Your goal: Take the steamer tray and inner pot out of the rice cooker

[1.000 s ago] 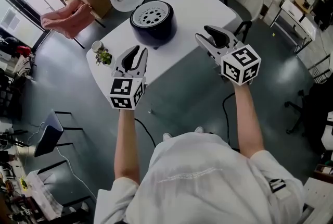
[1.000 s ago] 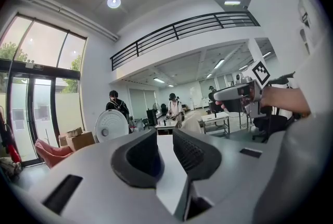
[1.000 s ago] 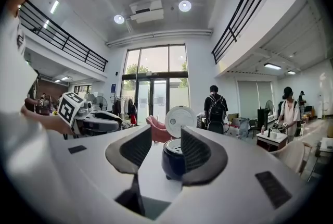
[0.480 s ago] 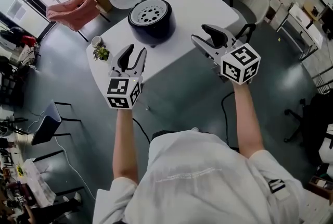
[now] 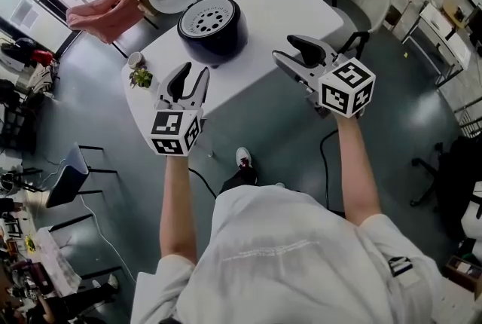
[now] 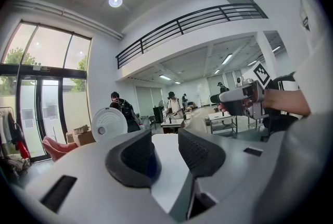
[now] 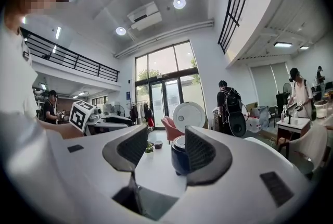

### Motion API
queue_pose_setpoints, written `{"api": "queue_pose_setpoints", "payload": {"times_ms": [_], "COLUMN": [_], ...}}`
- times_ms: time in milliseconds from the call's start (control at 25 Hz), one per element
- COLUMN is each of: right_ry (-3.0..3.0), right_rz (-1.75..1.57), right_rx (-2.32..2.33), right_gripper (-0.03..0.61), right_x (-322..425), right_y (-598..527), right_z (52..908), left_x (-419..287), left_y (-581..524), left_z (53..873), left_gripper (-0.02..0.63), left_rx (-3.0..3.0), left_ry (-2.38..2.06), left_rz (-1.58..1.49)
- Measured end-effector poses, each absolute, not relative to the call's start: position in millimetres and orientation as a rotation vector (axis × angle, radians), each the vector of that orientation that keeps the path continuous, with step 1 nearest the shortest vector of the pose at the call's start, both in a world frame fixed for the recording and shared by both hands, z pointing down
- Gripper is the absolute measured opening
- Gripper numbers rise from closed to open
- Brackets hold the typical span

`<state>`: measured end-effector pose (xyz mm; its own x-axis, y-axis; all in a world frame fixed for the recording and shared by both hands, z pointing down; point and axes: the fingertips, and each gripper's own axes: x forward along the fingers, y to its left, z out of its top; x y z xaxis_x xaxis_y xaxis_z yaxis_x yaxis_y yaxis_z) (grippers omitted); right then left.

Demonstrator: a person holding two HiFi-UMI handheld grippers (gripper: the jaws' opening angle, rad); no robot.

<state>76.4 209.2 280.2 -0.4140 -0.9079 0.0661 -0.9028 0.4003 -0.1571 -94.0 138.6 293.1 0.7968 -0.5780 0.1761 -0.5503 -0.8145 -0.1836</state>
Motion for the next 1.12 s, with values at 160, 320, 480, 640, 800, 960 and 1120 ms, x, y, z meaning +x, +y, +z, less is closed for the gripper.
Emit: {"api": "queue_pose_setpoints", "payload": {"times_ms": [160, 320, 480, 640, 800, 960, 1120], "right_ry": [2.595, 2.588, 2.619, 2.732, 2.775, 2.809, 2.853], "right_rz": [-0.279, -0.269, -0.280, -0.312, -0.297, -0.292, -0.309], "right_rx": [-1.714, -1.746, -1.783, -1.761, -1.798, -1.812, -1.800], "right_gripper": [0.238, 0.263, 0.273, 0.279, 0.296, 0.299, 0.308], "right_x": [89.0, 101.3, 117.3, 126.8, 131.6, 136.9, 137.6], "right_y": [196.4, 172.8, 142.7, 108.2, 68.8, 27.2, -11.7], "right_z": [283.7, 287.3, 296.1, 305.6, 312.0, 314.6, 324.1], "left_x": [-82.9, -74.3, -60.4, -45.8, -40.1, -36.6, -35.6], "left_y": [123.6, 94.4, 55.6, 13.7, -27.0, -66.4, -98.7], "left_z": [295.5, 301.7, 306.3, 313.4, 324.7, 329.5, 346.4], "left_gripper": [0.175, 0.174, 0.175, 0.175, 0.175, 0.176, 0.173], "left_rx": [-2.873, -2.895, -2.906, -2.896, -2.936, -2.946, -2.994], "left_ry": [0.899, 0.914, 0.936, 0.950, 0.952, 0.971, 0.999], "left_rz": [-0.333, -0.285, -0.227, -0.230, -0.223, -0.235, -0.295]}}
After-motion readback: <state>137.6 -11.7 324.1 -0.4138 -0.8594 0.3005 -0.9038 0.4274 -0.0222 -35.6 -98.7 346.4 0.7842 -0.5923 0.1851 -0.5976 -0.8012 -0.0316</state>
